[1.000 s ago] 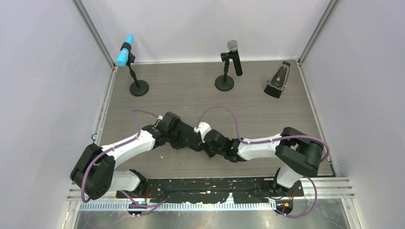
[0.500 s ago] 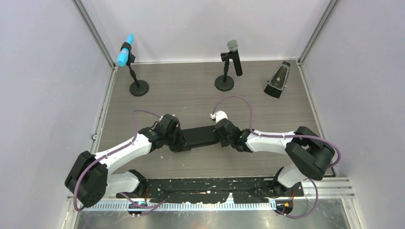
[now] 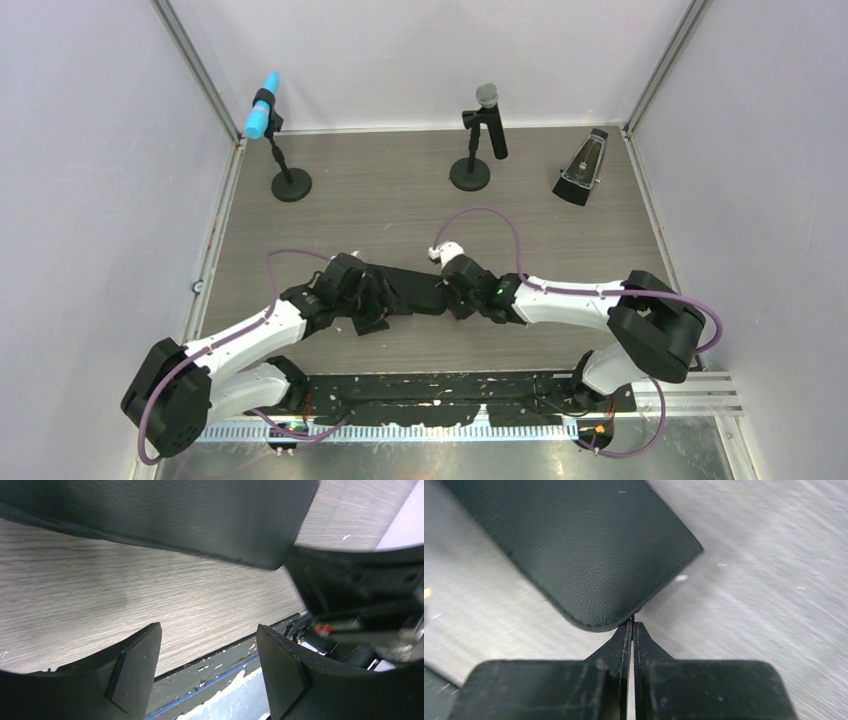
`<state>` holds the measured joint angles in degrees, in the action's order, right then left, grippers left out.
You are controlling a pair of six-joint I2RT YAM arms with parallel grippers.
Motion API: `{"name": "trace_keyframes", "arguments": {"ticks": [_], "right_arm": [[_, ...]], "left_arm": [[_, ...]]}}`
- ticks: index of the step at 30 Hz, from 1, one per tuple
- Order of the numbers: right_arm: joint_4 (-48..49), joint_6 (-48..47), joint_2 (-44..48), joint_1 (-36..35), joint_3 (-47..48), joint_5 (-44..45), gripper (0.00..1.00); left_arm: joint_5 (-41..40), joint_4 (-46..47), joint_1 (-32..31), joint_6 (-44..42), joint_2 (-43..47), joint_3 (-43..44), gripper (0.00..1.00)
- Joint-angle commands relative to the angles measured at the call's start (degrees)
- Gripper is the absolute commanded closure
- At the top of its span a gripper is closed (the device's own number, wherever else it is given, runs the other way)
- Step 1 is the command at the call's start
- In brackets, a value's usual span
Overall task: Sort the hair-cutting tools
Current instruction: Zip the hairdressing tool bag at the center of the board.
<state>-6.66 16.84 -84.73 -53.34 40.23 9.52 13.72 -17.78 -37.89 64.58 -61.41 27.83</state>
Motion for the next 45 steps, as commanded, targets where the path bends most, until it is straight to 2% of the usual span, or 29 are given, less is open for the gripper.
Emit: {"name": "trace_keyframes", "arguments": {"ticks": [1, 5, 11, 14, 18, 19, 24, 31, 35, 40, 44, 45], "right_arm": [[1.9, 2.0, 1.6, -7.2, 5.1, -3.1, 0.95], [2.9, 2.4, -1.3, -11.7, 8.2, -4.0, 0.95], [3.5, 2.6, -5.2, -13.8, 11.4, -4.6, 0.95], [3.7, 2.8, -5.5, -14.0, 11.4, -4.3, 0.95], [2.3, 2.1, -5.0, -14.1, 10.6, -1.2, 0.95], [1.8, 1.9, -4.7, -14.1, 10.4, -0.4, 0.95], [-1.7, 0.9, -4.0, -12.5, 8.5, 6.5, 0.95], [-2.8, 2.9, -2.6, -6.1, 3.7, 10.4, 0.95], [-2.6, 3.6, -1.6, -2.4, 0.3, 10.4, 0.95], [-0.8, 2.5, 3.5, -1.8, -1.7, 8.7, 0.94], [0.3, 2.2, 11.0, -1.8, -3.2, 8.8, 0.77], [0.3, 2.0, 12.4, -1.7, -3.8, 9.5, 0.67]], "left_arm": [[-0.9, 9.1, -0.3, 6.0, 2.3, -2.4, 0.27], [-0.7, 11.7, -0.5, 8.3, 2.7, -4.2, 0.28], [-1.1, 12.0, -1.0, 10.5, 1.4, -6.0, 0.44], [-0.9, 12.2, -1.4, 11.1, 0.8, -6.6, 0.63], [-0.9, 11.5, -1.4, 11.3, 1.0, -6.8, 0.97], [-1.1, 10.8, -1.3, 11.3, 1.2, -6.8, 1.00], [-1.4, 8.7, -1.3, 11.0, 2.7, -6.9, 1.00], [-0.9, 7.4, -1.3, 10.7, 4.3, -7.1, 1.00], [-0.6, 7.1, -1.3, 10.2, 5.0, -7.1, 1.00], [0.4, 7.4, -1.3, 7.8, 3.1, -5.7, 1.00], [1.8, 9.5, -2.2, 6.5, -0.1, -3.8, 1.00], [1.5, 9.9, -3.0, 6.2, -0.4, -3.0, 1.00]]}}
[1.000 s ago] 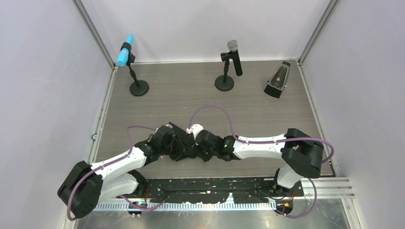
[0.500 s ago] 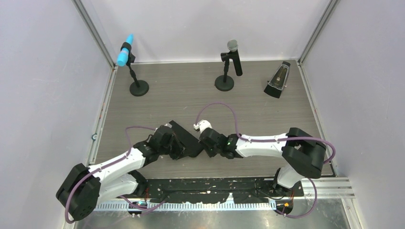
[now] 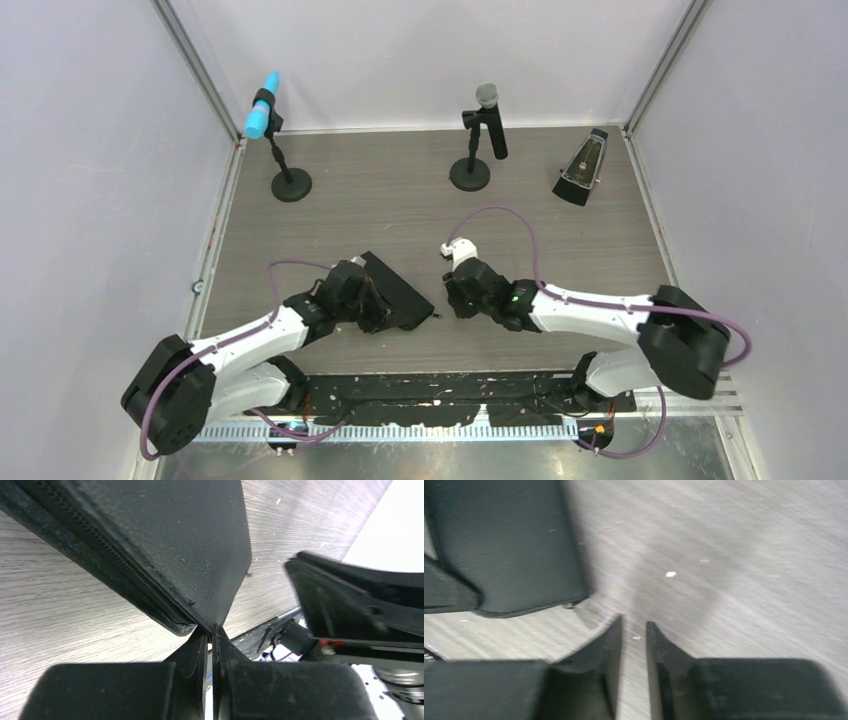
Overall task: Sort the hair-cutting tools
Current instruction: Zip the hairdressing tool bag at the center of the board, then reset both arms
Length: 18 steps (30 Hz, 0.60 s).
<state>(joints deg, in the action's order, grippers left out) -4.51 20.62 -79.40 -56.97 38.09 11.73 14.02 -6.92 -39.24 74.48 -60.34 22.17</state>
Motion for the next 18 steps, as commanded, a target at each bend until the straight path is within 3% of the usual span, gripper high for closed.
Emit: {"name": "trace_keyframes", "arguments": {"ticks": [1, 5, 7, 11, 15, 18], "right_arm": [[-2.0, -2.2, 10.5, 2.0, -1.9, 7.8, 0.63], [-4.5, -3.9, 21.7, 2.4, -3.6, 12.6, 0.41], [-6.7, -4.5, 28.0, 2.6, -4.3, 16.9, 0.24], [-11.5, -5.8, 40.3, 2.8, -4.6, 22.8, 0.00], [-18.7, -6.4, 50.2, 2.8, -2.5, 29.6, 0.04], [-23.0, -6.8, 56.9, 2.8, 0.0, 34.6, 0.04]], "left_arm": [[0.6, -0.9, -2.6, -4.2, -1.6, 3.5, 1.00], [0.4, -0.9, -5.9, -7.6, -3.5, 7.0, 1.00], [1.2, -0.9, -6.7, -9.0, -4.6, 8.0, 0.98], [-1.0, -3.2, -6.7, -11.8, -2.9, 8.2, 0.60], [-11.4, -16.0, -6.7, -18.9, 4.4, 11.2, 0.02], [-21.6, -25.9, -6.5, -24.5, 11.0, 15.1, 0.00]]}}
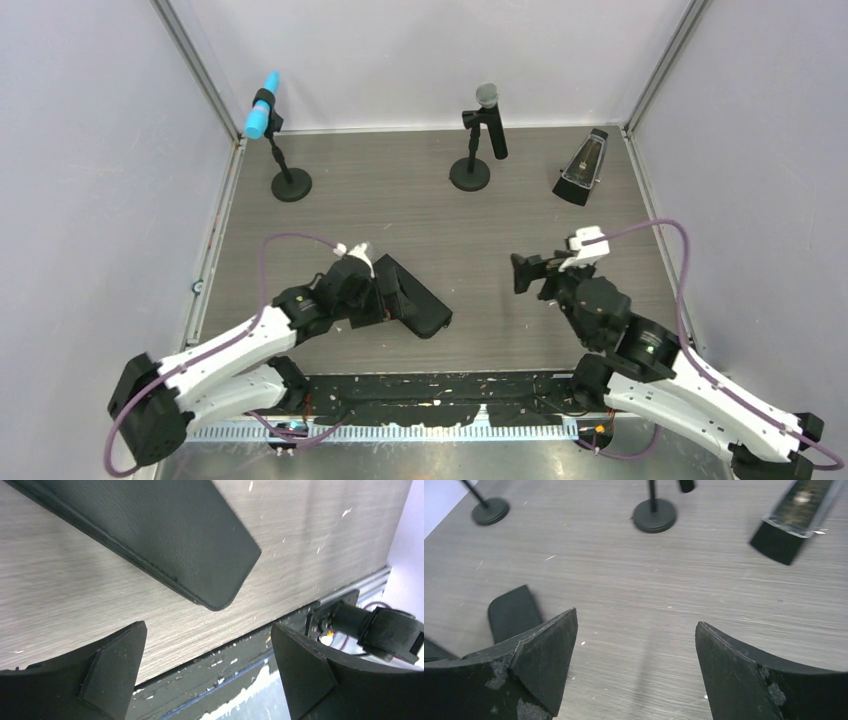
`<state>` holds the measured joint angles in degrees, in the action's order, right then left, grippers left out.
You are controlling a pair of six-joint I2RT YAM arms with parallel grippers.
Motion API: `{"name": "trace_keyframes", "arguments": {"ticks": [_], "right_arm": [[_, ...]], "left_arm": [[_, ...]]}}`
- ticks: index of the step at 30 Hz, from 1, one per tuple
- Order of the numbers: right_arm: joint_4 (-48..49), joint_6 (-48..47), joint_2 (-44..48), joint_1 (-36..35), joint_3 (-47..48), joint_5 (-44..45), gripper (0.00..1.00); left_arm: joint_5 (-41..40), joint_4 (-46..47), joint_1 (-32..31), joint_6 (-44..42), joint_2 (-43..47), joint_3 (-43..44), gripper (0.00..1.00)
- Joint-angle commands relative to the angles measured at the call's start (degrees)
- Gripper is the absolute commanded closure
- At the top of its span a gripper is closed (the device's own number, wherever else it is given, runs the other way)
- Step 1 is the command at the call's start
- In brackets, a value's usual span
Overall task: Sort the hair-cutting tools
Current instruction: Reset both arms
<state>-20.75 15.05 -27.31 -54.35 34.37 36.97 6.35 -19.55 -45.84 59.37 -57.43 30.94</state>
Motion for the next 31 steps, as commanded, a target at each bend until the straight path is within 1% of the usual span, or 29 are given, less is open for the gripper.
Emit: {"name": "trace_keyframes", "arguments": {"ticks": [1, 6, 9, 12, 17, 19, 21, 26, 31], "right_arm": [[-8.3, -1.2, 6.1, 0.2, 4.5, 12.2, 0.05], [-11.2, -1.8, 15.5, 0.2, 5.1, 20.8, 0.05], [-11.7, -1.1, 20.9, 0.2, 4.8, 24.2, 0.05], [-12.3, -1.6, 24.7, 0.2, 4.8, 27.9, 0.05], [-13.1, -5.4, 31.8, 0.2, 5.6, 30.4, 0.05], [-13.2, -5.8, 34.2, 0.2, 5.1, 31.5, 0.05], [-13.1, -5.5, 36.4, 0.2, 3.8, 31.8, 0.05], [-13.4, -4.3, 37.2, 0.2, 2.7, 33.7, 0.04], [-13.9, -2.9, 37.6, 0.2, 2.3, 35.7, 0.05]], "left_arm": [[-17.5, -16.4, 0.1, -11.3, 10.1, 7.9, 0.00], [-36.0, -28.4, 0.1, -20.7, 20.1, 14.9, 0.00], [-44.8, -31.3, 0.1, -26.0, 26.9, 16.8, 0.00], [-51.0, -31.5, 0.1, -30.7, 35.0, 17.0, 0.00], [-58.4, -25.3, 0.1, -40.8, 50.4, 13.9, 0.00], [-60.8, -23.2, 0.1, -44.9, 55.0, 13.1, 0.00], [-62.7, -22.1, 0.1, -47.0, 59.3, 12.3, 0.00], [-64.4, -21.1, 0.1, -45.7, 65.4, 8.2, 0.00], [-67.0, -20.6, 0.1, -45.6, 66.0, 7.1, 0.00]]}}
